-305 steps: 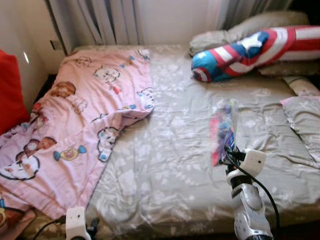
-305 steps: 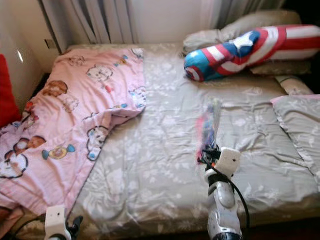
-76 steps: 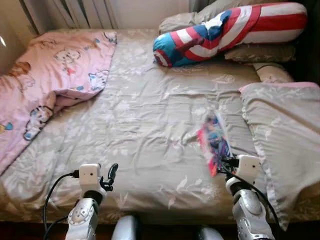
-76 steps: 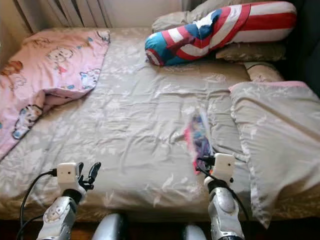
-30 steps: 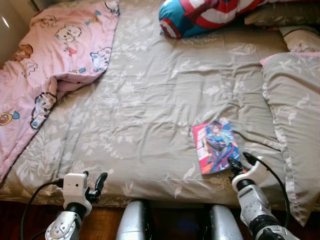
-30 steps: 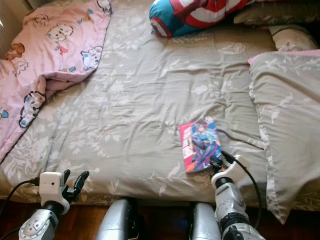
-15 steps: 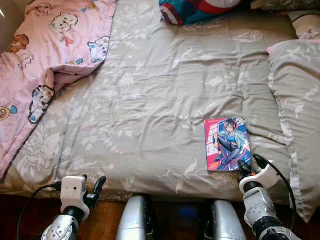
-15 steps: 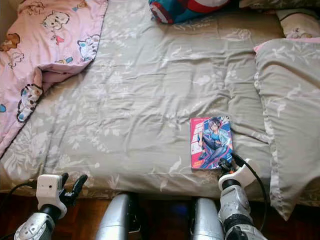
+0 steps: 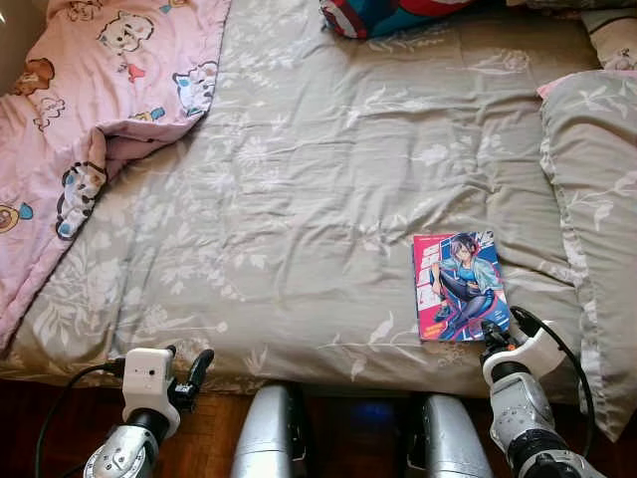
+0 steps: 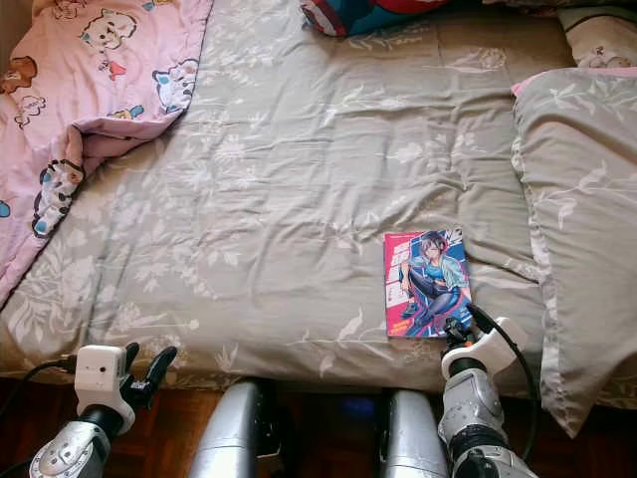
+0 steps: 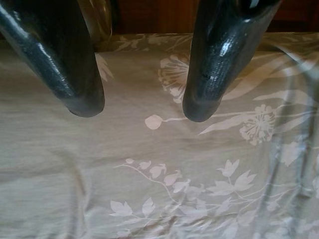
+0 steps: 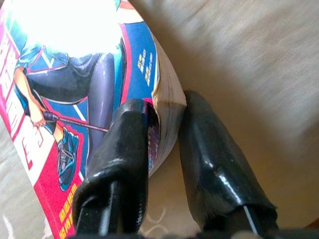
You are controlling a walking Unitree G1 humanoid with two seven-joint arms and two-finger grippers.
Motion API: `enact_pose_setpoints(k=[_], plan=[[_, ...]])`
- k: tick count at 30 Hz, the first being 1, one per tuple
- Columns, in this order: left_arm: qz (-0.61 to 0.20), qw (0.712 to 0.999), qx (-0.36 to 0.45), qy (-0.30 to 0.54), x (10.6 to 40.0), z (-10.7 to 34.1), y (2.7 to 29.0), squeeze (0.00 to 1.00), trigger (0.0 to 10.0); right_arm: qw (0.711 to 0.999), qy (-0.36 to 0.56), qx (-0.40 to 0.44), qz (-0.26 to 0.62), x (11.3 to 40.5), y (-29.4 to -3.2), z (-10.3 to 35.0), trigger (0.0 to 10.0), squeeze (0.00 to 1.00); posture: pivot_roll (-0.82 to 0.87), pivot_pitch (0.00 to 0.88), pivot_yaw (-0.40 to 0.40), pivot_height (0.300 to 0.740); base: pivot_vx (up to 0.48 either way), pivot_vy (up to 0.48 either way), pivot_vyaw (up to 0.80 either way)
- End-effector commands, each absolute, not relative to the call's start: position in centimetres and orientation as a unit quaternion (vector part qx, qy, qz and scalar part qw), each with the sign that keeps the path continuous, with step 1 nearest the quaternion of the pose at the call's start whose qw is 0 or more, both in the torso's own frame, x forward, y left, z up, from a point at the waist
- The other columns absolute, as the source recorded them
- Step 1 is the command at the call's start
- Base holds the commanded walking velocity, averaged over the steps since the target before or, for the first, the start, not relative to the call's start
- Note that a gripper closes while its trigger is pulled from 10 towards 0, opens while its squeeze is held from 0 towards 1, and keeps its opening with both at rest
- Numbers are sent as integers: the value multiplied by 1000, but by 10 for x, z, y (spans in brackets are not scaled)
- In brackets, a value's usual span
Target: Clean up the room
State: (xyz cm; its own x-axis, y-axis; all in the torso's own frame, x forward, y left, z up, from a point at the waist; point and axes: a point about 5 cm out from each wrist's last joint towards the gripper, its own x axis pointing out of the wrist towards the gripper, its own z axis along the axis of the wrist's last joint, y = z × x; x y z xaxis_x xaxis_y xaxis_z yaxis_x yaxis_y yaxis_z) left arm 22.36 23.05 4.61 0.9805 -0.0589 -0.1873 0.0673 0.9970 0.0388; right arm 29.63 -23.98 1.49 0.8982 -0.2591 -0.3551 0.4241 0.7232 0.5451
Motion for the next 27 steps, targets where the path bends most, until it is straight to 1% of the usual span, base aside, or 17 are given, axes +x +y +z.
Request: enact_pose_setpoints(k=[1, 4, 5, 6, 7, 11, 12, 13, 14, 22, 27], plan=[[-24, 992, 25, 118, 214, 38, 234, 0, 10000, 910, 145, 326, -212, 286, -244, 5, 10000, 298, 159, 350, 143, 638, 0, 0, 0], [-25, 992, 24, 118, 215, 38, 233, 0, 10000, 911, 144, 324, -210, 287, -244, 6, 10000, 302, 152, 344, 142, 638, 0, 0, 0], [-26, 992, 24, 118, 216, 38, 233, 0, 10000, 912, 144, 323, -207, 288, -244, 7, 10000, 408, 150, 339, 140, 638, 0, 0, 0], [-26, 992, 23, 118, 216, 37, 232, 0, 10000, 912, 144, 324, -205, 288, -244, 7, 10000, 408, 150, 339, 140, 638, 0, 0, 0], [-25, 992, 23, 117, 216, 37, 232, 0, 10000, 913, 143, 324, -204, 288, -244, 7, 10000, 1000, 150, 339, 140, 638, 0, 0, 0], [-25, 992, 23, 118, 217, 37, 232, 0, 10000, 913, 148, 316, -210, 288, -244, 7, 10000, 1000, 146, 334, 138, 638, 0, 0, 0], [-25, 992, 23, 118, 218, 37, 232, 0, 10000, 913, 149, 315, -210, 288, -244, 6, 10000, 894, 145, 333, 138, 638, 0, 0, 0], [-25, 992, 23, 118, 218, 37, 231, 0, 10000, 913, 150, 315, -210, 288, -244, 6, 10000, 682, 145, 331, 137, 638, 0, 0, 0], [-25, 993, 23, 117, 219, 37, 231, 0, 10000, 913, 150, 313, -212, 288, -244, 6, 10000, 0, 144, 329, 136, 638, 0, 0, 0], [-26, 993, 19, 114, 224, 36, 227, 0, 10000, 909, 153, 306, -237, 285, -247, 4, 10000, 0, 132, 315, 126, 638, 0, 0, 0], [-24, 993, 16, 111, 230, 35, 225, 0, 10000, 909, 160, 308, -228, 284, -240, 1, 10000, 0, 118, 297, 112, 638, 0, 0, 0]])
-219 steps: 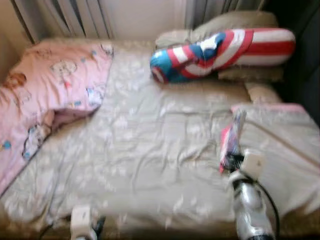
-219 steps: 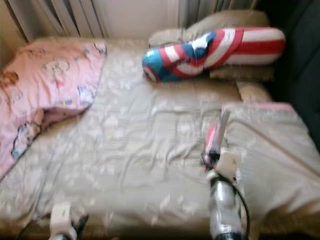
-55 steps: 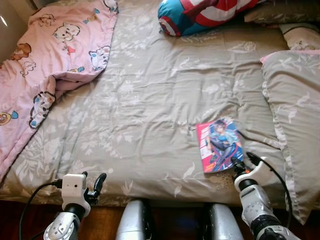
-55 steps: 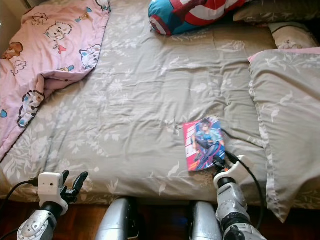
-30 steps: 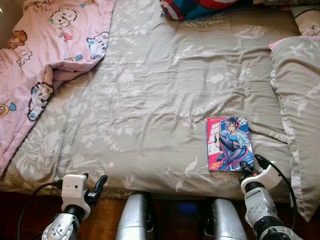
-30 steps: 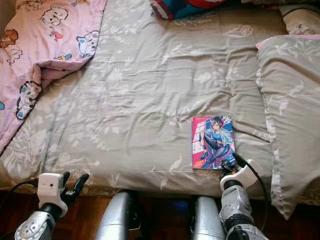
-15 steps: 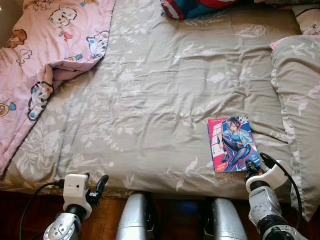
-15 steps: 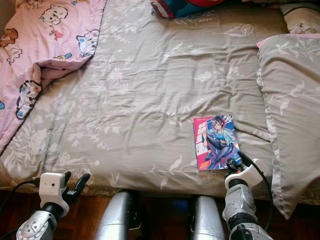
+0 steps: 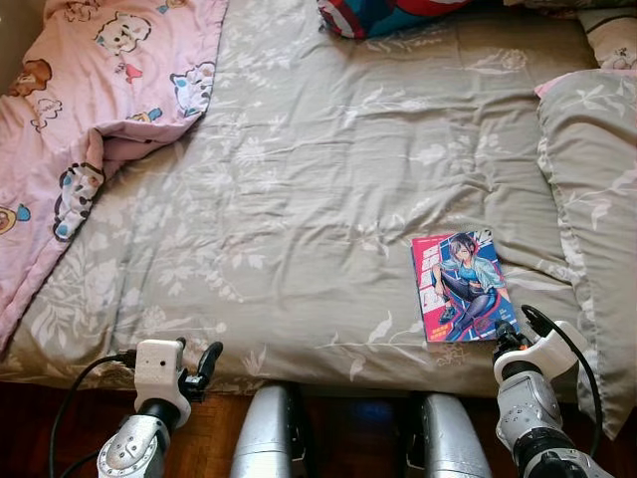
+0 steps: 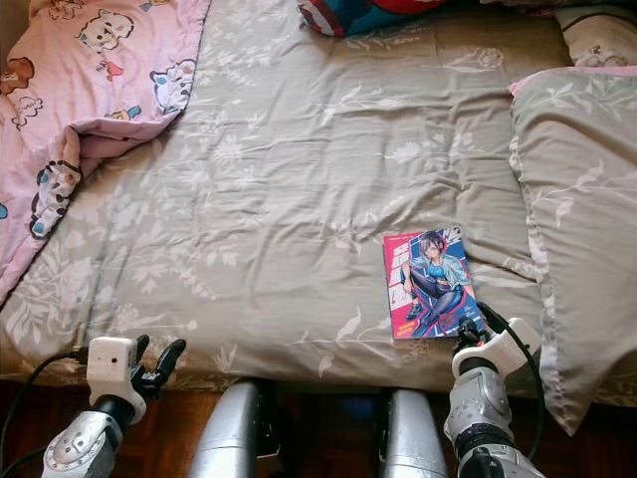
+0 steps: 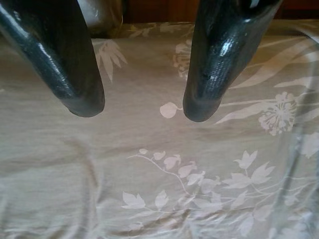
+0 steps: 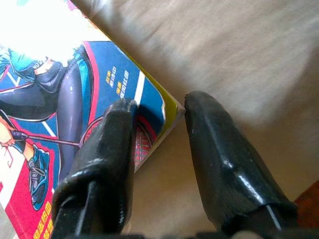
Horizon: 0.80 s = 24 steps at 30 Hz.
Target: Clean up the room
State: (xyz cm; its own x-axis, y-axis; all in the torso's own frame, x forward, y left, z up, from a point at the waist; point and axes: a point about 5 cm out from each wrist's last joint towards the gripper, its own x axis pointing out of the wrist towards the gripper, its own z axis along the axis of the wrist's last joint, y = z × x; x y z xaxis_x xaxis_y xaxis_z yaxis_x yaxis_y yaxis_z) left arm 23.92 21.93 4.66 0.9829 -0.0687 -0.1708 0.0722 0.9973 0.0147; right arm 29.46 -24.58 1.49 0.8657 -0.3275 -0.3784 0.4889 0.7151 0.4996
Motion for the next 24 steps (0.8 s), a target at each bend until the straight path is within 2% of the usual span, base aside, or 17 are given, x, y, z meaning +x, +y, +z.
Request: enact_pose_setpoints(k=[1, 12, 19, 20, 21, 23, 24], plan=[[-24, 994, 15, 110, 231, 35, 225, 0, 10000, 909, 162, 310, -226, 284, -239, 0, 10000, 0, 116, 293, 109, 638, 0, 0, 0], [-20, 995, 6, 98, 249, 33, 216, 0, 10000, 914, 170, 310, -200, 287, -225, -1, 10000, 0, 79, 229, 73, 638, 0, 0, 0], [-14, 996, -2, 88, 261, 32, 210, 0, 10000, 912, 181, 308, -203, 277, -228, -9, 10000, 0, 63, 196, 56, 638, 0, 0, 0], [-15, 996, -3, 88, 262, 32, 210, 0, 10000, 912, 182, 307, -205, 276, -229, -9, 10000, 525, 61, 193, 54, 638, 0, 0, 0], [-14, 996, -3, 87, 262, 31, 210, 0, 10000, 911, 183, 305, -209, 275, -231, -10, 10000, 949, 59, 191, 53, 638, 0, 0, 0], [-13, 996, -3, 87, 262, 31, 210, 0, 10000, 911, 184, 304, -210, 275, -232, -10, 10000, 949, 59, 191, 53, 638, 0, 0, 0], [-12, 996, -5, 86, 263, 31, 211, 0, 10000, 912, 182, 300, -212, 275, -233, -9, 10000, 890, 55, 186, 50, 638, 0, 0, 0]])
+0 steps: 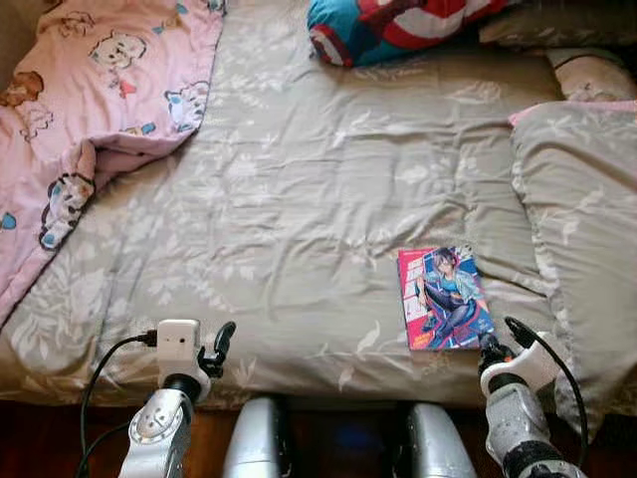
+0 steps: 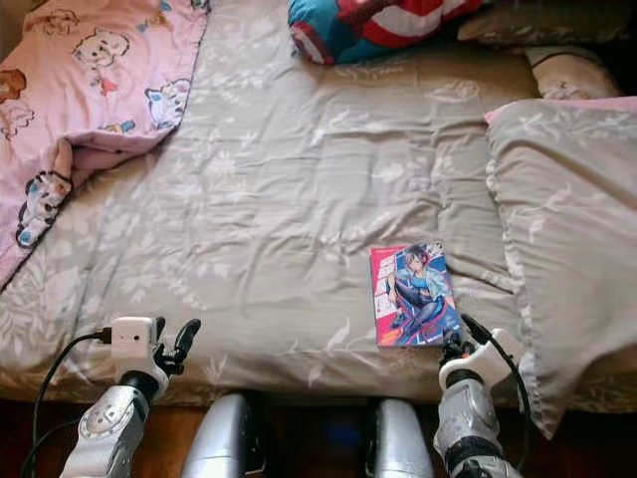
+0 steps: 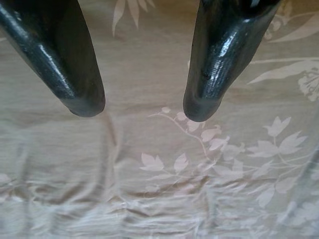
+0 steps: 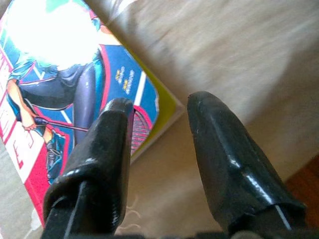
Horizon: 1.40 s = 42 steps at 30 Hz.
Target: Clean up the room
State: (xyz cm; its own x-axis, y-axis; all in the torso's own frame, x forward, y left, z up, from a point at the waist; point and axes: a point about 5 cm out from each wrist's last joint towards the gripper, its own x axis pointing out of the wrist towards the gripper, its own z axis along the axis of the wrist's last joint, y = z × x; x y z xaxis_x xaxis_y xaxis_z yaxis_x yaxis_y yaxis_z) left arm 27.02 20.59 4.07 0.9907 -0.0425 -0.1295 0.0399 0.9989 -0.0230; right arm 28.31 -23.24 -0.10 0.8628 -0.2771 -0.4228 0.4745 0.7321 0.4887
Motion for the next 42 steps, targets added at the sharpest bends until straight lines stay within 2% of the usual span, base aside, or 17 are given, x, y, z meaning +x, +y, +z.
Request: enact_pose_setpoints(k=[1, 2, 4, 7, 11, 15, 22, 25, 27, 32, 42], plan=[[-12, 996, -5, 85, 263, 30, 211, 0, 10000, 914, 180, 295, -213, 275, -233, -9, 10000, 631, 55, 186, 50, 638, 0, 0, 0], [-11, 996, -5, 85, 263, 30, 211, 0, 10000, 915, 179, 291, -213, 275, -234, -8, 10000, 0, 53, 183, 48, 638, 0, 0, 0], [-10, 996, -6, 84, 263, 29, 210, 0, 10000, 926, 171, 261, -211, 277, -236, -5, 10000, 0, 52, 179, 45, 638, 0, 0, 0], [14, 996, -28, 80, 263, 28, 213, 0, 10000, 964, 123, 176, -157, 287, -230, 11, 10000, 0, 39, 170, 38, 638, 0, 0, 0], [40, 994, -59, 86, 262, 23, 216, 0, 10000, 978, 93, 142, -120, 289, -223, 18, 10000, 0, 27, 162, 30, 643, 0, 0, 0], [53, 990, -79, 100, 258, 16, 215, 0, 10000, 981, 132, 110, -87, 280, -213, 5, 10000, 0, 21, 148, 21, 668, 0, 0, 0], [71, 979, -74, 175, 240, -15, 218, 0, 10000, 970, 215, 95, -67, 248, -201, -29, 10000, 0, 21, 128, 20, 717, 0, 0, 0], [73, 977, -75, 185, 237, -19, 219, 0, 10000, 967, 232, 88, -64, 243, -199, -34, 10000, 0, 14, 125, 19, 727, 0, 0, 0], [84, 967, -78, 226, 227, -32, 225, 0, 10000, 955, 284, 71, -58, 227, -195, -49, 10000, 0, 15, 115, 18, 740, 0, 0, 0], [90, 948, -65, 298, 210, -50, 230, 0, 10000, 933, 349, 63, -57, 208, -193, -65, 10000, 0, 7, 91, 17, 740, 0, 0, 0], [110, 917, -69, 378, 183, -72, 228, 0, 10000, 911, 404, 53, -63, 186, -195, -79, 10000, 0, -4, 56, 9, 740, 0, 0, 0]])
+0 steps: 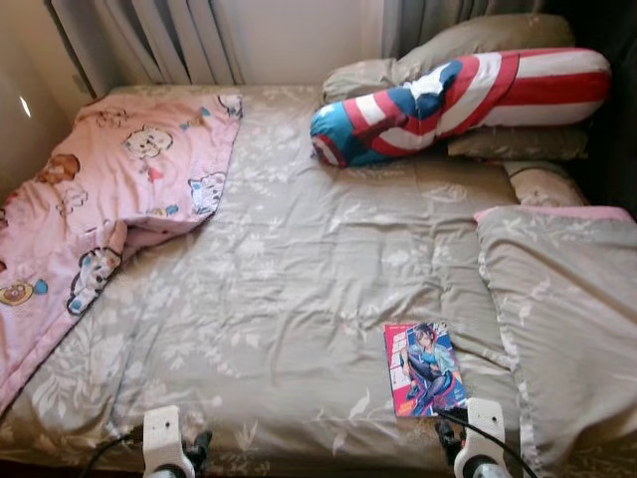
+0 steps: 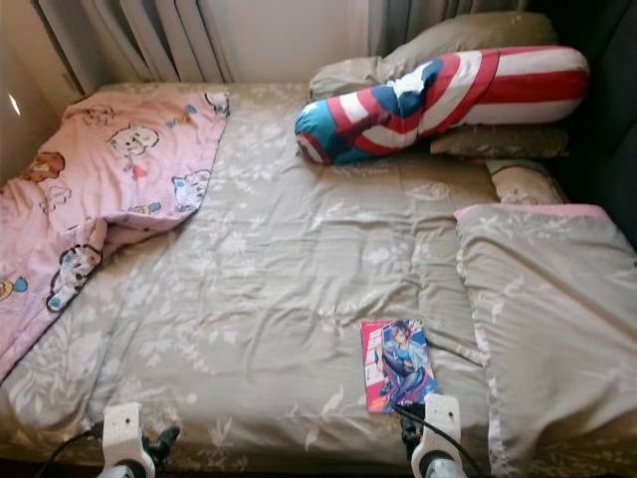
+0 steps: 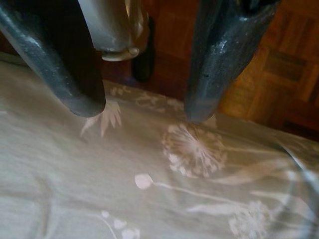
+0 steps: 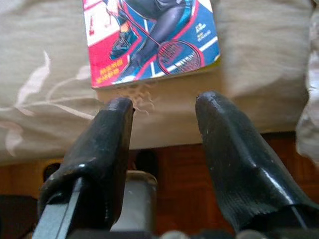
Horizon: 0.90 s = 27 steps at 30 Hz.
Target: Clean up the room
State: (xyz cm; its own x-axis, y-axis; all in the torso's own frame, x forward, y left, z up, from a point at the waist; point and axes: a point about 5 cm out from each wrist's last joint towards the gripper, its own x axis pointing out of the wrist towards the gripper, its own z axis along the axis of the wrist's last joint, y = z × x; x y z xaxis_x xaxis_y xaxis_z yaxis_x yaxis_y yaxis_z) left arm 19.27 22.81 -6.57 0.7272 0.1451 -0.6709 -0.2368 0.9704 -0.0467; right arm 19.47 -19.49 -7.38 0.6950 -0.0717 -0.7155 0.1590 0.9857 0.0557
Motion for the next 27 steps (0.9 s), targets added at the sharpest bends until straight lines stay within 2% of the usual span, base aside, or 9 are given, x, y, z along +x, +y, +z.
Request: enact_pose_setpoints(k=[1, 6, 12, 27], plan=[[109, 916, -70, 380, 182, -73, 227, 0, 10000, 910, 406, 53, -64, 184, -195, -80, 10000, 0, -3, 54, 8, 740, 0, 0, 0], [103, 914, -68, 386, 180, -75, 225, 0, 10000, 906, 418, 43, -53, 179, -194, -83, 10000, 0, -2, 47, 9, 740, 0, 0, 0], [109, 907, -68, 401, 171, -79, 228, 0, 10000, 905, 422, 42, -47, 175, -191, -85, 10000, 0, 1, 40, 15, 740, 0, 81, 756], [103, 907, -59, 405, 174, -77, 230, 0, 10000, 896, 436, 61, -55, 170, -189, -88, 10000, 0, 6, 75, 25, 740, 0, 429, 53]])
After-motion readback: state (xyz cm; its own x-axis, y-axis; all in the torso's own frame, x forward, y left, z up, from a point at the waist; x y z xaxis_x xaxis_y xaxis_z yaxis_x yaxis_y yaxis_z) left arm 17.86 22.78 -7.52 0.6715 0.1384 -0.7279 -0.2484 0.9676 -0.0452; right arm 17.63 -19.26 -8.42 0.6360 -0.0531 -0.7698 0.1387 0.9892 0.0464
